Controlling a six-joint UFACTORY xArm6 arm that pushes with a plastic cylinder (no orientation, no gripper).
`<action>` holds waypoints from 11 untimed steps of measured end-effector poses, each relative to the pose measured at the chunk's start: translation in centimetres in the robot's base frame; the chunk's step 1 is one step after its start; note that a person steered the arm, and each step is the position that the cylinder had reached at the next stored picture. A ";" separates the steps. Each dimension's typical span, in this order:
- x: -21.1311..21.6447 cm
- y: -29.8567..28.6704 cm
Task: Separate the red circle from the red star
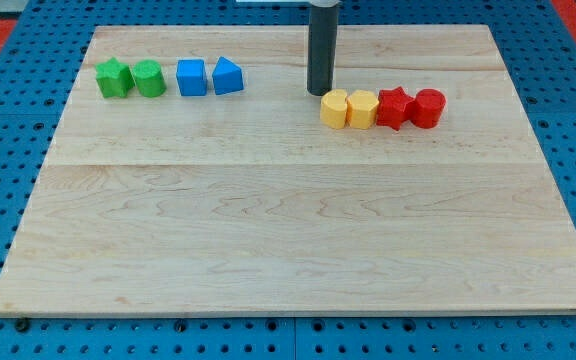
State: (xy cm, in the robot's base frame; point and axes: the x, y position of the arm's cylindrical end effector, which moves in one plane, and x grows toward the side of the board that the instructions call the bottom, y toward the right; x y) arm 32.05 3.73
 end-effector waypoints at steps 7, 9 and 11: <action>-5.3 11.7; -5.6 11.7; -0.3 11.7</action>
State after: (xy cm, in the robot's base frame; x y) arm 31.78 15.45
